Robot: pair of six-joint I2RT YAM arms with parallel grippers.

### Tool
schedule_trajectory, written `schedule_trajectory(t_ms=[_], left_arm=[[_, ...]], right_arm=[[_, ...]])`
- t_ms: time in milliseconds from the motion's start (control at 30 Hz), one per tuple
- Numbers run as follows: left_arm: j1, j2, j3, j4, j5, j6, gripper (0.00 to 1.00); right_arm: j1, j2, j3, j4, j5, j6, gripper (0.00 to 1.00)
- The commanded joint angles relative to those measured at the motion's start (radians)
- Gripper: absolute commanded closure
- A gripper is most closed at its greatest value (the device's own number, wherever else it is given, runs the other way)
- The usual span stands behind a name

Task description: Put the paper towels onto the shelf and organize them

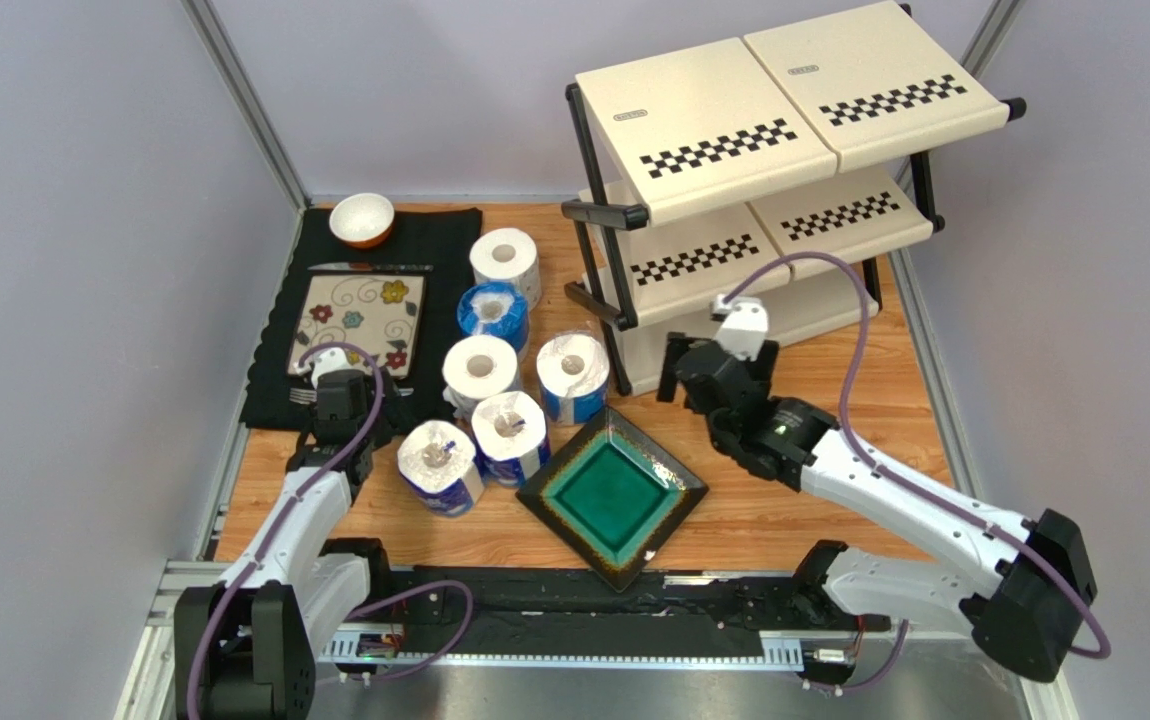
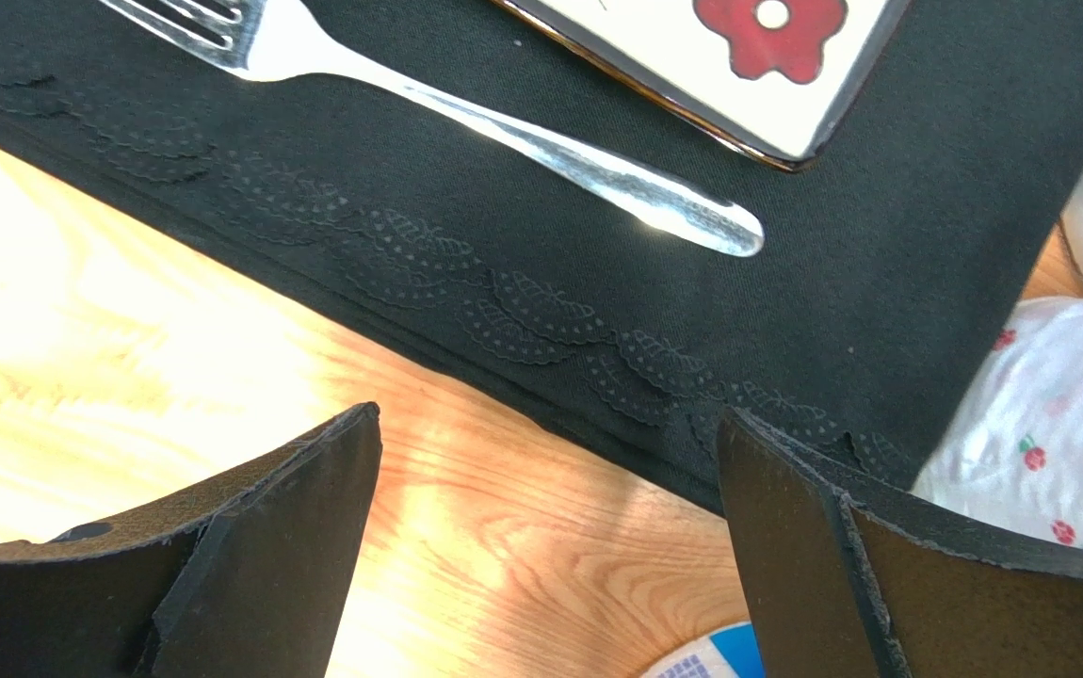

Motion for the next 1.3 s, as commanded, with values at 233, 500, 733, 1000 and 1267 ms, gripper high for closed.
schedule_trajectory(t_ms=[233,500,733,1000,1267], left_arm=[[0.007,-0.014,-0.037,0.035,0.07,-0.036,0.04],[0.007,-0.001,-0.025,0.034,0.061,-0.033,0.04],[0.007,-0.005,-0.028,0.032,0.062,-0.035,0.04],[0.007,-0.02,-0.031,0.029,0.055,-0.033,0.04],[0.008,-0.034,-0.034,0.028,0.053,-0.035,0.04]], right_arm=[[0.303,0.257,0.265,-0.044,0.021,0.008,0.05],[0.371,0.403,0.376,-0.027,-0.082,-0.013,0.05],[0.372,0.487,0.435,-0.005,-0.197,0.001,0.05],[0.372,0.553,0.503,-0.001,-0.268,-0.006,0.07],[0.372,0.611,0.524,-0.005,-0.323,0.028,0.09]])
